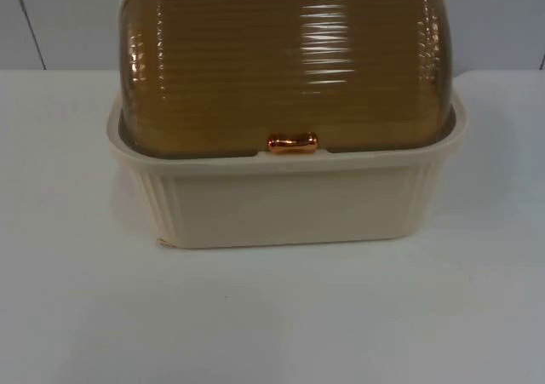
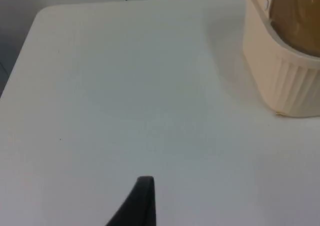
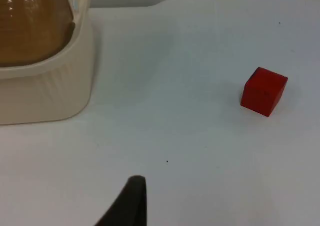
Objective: Open the box lid with the left hand, place the block into the box with the right hand, then close the box lid with the left hand.
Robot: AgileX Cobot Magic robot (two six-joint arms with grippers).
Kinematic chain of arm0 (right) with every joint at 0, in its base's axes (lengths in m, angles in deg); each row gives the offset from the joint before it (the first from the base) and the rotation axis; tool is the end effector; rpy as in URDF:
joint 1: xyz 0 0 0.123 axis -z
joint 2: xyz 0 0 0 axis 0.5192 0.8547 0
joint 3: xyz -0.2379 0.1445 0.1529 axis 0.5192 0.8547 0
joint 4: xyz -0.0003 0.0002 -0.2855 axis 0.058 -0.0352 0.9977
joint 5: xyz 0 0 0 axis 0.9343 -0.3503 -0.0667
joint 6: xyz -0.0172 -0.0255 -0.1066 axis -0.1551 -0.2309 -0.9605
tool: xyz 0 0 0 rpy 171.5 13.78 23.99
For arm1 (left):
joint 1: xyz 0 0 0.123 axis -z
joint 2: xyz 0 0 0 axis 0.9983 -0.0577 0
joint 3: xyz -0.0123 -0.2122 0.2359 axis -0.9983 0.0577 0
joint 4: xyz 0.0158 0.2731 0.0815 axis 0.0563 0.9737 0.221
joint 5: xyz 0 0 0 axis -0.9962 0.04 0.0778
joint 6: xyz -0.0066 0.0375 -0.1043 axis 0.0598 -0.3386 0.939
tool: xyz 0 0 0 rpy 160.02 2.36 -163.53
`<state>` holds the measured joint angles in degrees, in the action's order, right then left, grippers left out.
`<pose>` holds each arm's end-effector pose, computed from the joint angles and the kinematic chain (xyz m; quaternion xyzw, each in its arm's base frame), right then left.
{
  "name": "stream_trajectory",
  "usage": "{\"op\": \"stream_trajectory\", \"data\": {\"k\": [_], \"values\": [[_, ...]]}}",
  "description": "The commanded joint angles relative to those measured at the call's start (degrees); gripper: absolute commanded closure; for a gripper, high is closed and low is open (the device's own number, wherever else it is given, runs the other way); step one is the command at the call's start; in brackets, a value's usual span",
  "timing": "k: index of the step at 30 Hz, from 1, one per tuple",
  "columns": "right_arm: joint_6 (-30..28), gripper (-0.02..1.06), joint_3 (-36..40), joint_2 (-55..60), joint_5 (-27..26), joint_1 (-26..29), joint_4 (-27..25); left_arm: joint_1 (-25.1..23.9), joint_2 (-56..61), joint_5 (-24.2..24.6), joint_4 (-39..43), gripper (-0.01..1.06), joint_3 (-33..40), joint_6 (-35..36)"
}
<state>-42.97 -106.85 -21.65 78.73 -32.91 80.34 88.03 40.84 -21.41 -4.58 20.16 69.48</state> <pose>0.0068 -0.0016 0.2882 0.0032 0.8558 0.0073 0.5173 0.0098 -0.0003 0.2826 0.0143 0.8585 -0.0035 0.5127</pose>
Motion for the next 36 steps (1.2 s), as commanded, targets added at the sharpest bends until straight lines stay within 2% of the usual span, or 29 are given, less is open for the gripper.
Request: {"op": "stream_trajectory", "data": {"k": [1, 6, 9, 13, 16, 17, 19, 22, 28, 31, 35, 36], "values": [[0.4, 0.0, -1.1, -0.1, 0.3, -0.3, 0.5, -0.1, 0.2, 0.0, 0.4, 0.04, -0.1, 1.1], [0.4, 0.0, -6.0, 3.4, 1.3, -0.3, 2.5, -0.1, -2.9, -2.6, 0.0, 0.04, -2.8, 1.9], [0.4, 0.0, -11.2, 9.2, 0.1, -0.3, 4.5, -0.1, -7.8, -6.9, 0.0, 0.04, -6.1, 5.2], [0.6, 0.0, -17.2, 16.0, -4.5, -0.3, 6.9, -0.1, -14.9, -11.3, 0.0, 0.04, -10.7, 5.2], [2.1, 0.0, -23.1, 23.0, -10.4, -0.3, 11.8, -0.1, -23.5, -16.7, 0.0, 0.04, -17.1, 5.2], [2.1, 0.0, -23.1, 23.0, -10.4, -0.3, 11.8, -0.1, -23.5, -16.7, 0.0, 0.04, -17.1, 5.2], [4.1, 0.0, -27.4, 27.9, -13.2, -0.3, 14.4, -0.1, -28.9, -18.5, 0.4, 0.04, -22.2, 4.6], [4.7, 0.0, -33.9, 35.3, -15.8, -0.3, 15.4, -0.1, -37.3, -20.0, 1.9, 0.04, -30.2, 2.5], [4.8, 0.0, -42.8, 45.9, -16.3, -0.3, 15.4, -0.1, -50.7, -20.2, 2.2, 0.04, -43.0, -0.9], [4.8, 0.0, -44.5, 48.6, -15.3, -0.3, 15.3, -0.1, -55.2, -20.0, 1.5, 0.04, -46.0, -3.3], [4.8, 0.0, -44.8, 51.1, -15.0, -0.3, 15.3, -0.1, -63.2, -13.4, -2.3, 0.04, -48.1, -13.1], [4.8, 0.0, -44.8, 51.1, -15.0, -0.3, 15.3, -0.1, -63.2, -13.4, -2.3, 0.04, -48.1, -13.1]]}}
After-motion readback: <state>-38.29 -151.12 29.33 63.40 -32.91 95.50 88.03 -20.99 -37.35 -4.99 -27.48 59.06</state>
